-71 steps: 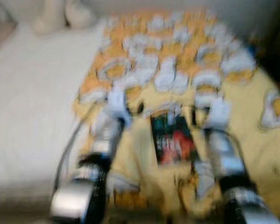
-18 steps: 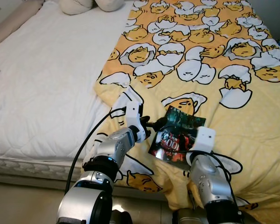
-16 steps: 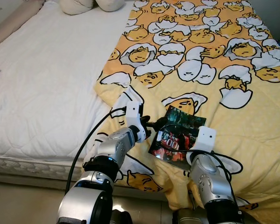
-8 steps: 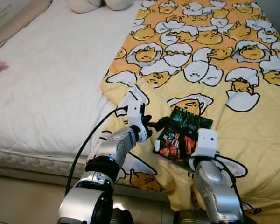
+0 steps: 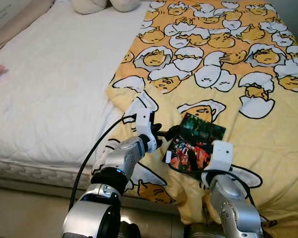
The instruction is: Clean up the room
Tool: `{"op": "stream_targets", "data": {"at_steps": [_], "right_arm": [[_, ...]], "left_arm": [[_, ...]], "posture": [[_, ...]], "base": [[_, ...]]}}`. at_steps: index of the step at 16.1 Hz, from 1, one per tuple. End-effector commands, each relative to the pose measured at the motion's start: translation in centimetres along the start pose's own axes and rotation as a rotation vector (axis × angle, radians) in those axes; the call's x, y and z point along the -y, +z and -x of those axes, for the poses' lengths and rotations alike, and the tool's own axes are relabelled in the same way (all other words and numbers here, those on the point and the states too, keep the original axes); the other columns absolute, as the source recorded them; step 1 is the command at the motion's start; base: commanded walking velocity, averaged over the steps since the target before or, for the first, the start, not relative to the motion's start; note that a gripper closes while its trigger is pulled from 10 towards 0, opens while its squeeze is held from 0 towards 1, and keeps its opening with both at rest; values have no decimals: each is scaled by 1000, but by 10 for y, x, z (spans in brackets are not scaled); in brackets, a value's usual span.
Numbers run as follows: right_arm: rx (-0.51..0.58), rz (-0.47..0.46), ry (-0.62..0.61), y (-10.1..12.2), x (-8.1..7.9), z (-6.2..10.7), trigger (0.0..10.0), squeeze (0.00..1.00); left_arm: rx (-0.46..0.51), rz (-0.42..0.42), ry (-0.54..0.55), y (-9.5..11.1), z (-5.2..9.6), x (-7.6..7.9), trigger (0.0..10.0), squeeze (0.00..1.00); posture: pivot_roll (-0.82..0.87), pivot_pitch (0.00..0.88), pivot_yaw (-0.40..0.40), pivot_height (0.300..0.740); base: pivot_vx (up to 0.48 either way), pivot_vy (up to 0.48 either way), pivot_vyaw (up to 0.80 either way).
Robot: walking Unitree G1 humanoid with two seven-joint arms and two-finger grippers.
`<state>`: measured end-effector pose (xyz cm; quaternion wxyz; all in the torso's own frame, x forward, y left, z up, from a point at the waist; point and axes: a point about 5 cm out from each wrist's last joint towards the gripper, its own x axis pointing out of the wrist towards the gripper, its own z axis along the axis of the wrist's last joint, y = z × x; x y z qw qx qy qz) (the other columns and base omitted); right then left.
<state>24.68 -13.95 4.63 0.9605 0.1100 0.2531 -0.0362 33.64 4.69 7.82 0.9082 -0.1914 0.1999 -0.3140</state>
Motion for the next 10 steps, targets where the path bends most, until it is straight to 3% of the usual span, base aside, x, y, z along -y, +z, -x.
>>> {"op": "stream_targets", "data": {"at_steps": [1,6,8,10], "right_arm": [[-51,-85,36,-10,-11,-3,10000,0],[-56,-109,21,-12,-13,-5,10000,0],[-66,-125,11,-13,-6,-5,10000,0],[-123,-177,11,-24,-6,-8,10000,0]], "left_arm": [[2,-21,-2,2,1,-1,10000,0],[0,-66,-23,4,5,-3,10000,0],[-56,-365,-115,-2,13,4,10000,0],[-62,-442,-193,-2,19,15,10000,0]], "posture": [[-189,66,94,723],[-175,72,94,723],[-180,76,93,723],[-178,82,102,723]], "base": [[0,0,0],[0,0,0],[0,0,0],[0,0,0]]}}
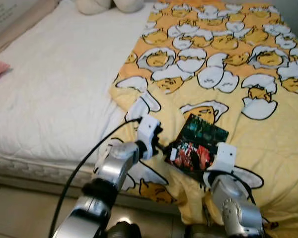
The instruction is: Clean up the room
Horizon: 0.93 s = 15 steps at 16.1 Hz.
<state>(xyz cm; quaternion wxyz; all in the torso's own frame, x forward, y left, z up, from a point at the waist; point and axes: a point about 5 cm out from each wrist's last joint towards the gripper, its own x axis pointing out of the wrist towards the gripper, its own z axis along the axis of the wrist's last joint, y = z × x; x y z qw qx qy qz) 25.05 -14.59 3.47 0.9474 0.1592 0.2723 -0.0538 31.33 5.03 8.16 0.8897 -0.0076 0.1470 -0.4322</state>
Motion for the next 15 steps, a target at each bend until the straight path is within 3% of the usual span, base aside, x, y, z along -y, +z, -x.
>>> {"op": "stream_targets", "data": {"at_steps": [1,5,8,12,15], "right_arm": [[-119,-103,20,-28,-11,-3,10000,0],[-166,-131,28,-40,-11,-7,10000,0],[-171,-145,4,-38,2,-14,10000,0],[-130,-138,-10,-26,8,-20,10000,0],[-106,-156,-1,-23,5,-13,10000,0]], "left_arm": [[19,-52,-59,12,2,6,10000,0],[8,27,-143,7,13,9,10000,0],[7,190,-167,-9,22,-6,10000,0],[-157,95,-103,-37,23,-21,10000,0],[-177,74,-41,-41,20,-27,10000,0]], "posture": [[-170,83,107,723],[-156,91,111,723],[-161,123,110,723],[-181,177,113,723],[-201,225,113,723]], "base": [[0,0,0],[0,0,0],[0,0,0],[0,0,0],[0,0,0]]}}
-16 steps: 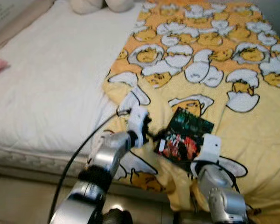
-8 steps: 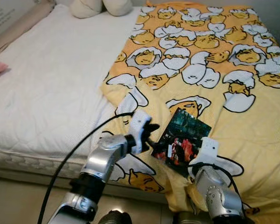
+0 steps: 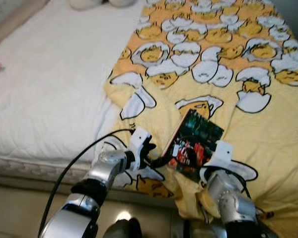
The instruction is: Clean up the room
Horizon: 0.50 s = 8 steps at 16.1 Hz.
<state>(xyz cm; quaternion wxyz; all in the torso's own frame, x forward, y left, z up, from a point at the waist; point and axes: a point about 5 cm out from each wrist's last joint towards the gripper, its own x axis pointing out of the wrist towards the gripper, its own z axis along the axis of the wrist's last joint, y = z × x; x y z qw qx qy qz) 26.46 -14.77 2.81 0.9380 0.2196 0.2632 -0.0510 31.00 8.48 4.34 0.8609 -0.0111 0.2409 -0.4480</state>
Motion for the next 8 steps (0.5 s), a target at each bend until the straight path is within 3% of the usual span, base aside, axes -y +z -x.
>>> {"op": "stream_targets", "data": {"at_steps": [1,8], "right_arm": [[-106,-51,-33,-27,6,7,10000,0],[-87,-86,-23,-37,22,52,10000,0]], "left_arm": [[-2,-18,48,2,-1,-5,10000,0],[65,-10,179,18,1,-22,10000,0]], "posture": [[-211,245,114,723],[-287,335,116,723]], "base": [[0,0,0],[0,0,0]]}}
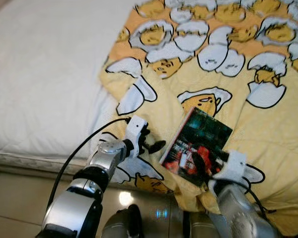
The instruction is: Clean up the room
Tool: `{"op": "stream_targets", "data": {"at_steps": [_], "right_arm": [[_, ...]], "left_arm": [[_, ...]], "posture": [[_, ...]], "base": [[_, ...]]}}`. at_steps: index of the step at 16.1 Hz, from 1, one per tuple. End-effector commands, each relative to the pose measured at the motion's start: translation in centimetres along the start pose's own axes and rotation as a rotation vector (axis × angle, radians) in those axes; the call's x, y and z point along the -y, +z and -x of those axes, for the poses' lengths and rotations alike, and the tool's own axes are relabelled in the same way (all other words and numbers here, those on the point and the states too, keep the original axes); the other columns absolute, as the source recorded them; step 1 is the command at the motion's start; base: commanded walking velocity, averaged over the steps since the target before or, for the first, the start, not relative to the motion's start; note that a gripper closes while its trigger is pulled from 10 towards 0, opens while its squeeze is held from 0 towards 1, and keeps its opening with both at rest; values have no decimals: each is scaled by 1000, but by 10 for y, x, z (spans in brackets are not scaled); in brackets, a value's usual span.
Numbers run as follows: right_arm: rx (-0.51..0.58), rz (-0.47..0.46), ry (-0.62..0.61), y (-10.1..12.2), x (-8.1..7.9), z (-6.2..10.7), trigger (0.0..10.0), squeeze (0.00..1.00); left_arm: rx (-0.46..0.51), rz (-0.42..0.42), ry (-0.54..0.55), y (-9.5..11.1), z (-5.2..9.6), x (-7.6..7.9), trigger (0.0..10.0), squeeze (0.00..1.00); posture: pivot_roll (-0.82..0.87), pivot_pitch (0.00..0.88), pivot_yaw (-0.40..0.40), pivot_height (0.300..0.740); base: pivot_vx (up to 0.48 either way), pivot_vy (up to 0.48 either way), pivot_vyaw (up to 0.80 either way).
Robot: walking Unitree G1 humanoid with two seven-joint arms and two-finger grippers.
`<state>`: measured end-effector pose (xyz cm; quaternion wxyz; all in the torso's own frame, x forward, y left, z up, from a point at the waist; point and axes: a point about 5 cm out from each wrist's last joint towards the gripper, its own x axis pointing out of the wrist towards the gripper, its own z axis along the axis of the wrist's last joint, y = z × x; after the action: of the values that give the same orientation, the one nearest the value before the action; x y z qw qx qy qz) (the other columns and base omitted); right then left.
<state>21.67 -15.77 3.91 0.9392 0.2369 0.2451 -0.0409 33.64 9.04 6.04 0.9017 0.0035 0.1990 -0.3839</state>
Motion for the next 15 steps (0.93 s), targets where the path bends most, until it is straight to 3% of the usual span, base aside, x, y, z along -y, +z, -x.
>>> {"op": "stream_targets", "data": {"at_steps": [1,4,9,13,15], "right_arm": [[-113,-59,-62,-27,8,10,10000,0],[-110,-55,-63,-25,7,13,10000,0],[-52,-35,-70,-14,5,8,10000,0],[153,-20,18,43,-40,-41,10000,0],[229,-11,57,74,-56,-55,10000,0]], "left_arm": [[-16,28,21,-7,1,-1,10000,0],[12,65,-39,-2,-3,4,10000,0],[111,65,25,12,10,-15,10000,0],[192,34,58,15,32,-32,10000,0],[207,12,127,17,54,-52,10000,0]], "posture": [[-289,341,117,723],[-308,348,123,723],[-280,343,132,723],[-231,320,143,723],[-197,300,134,723]], "base": [[0,0,0],[0,0,0],[0,0,0],[0,0,0],[0,0,0]]}}
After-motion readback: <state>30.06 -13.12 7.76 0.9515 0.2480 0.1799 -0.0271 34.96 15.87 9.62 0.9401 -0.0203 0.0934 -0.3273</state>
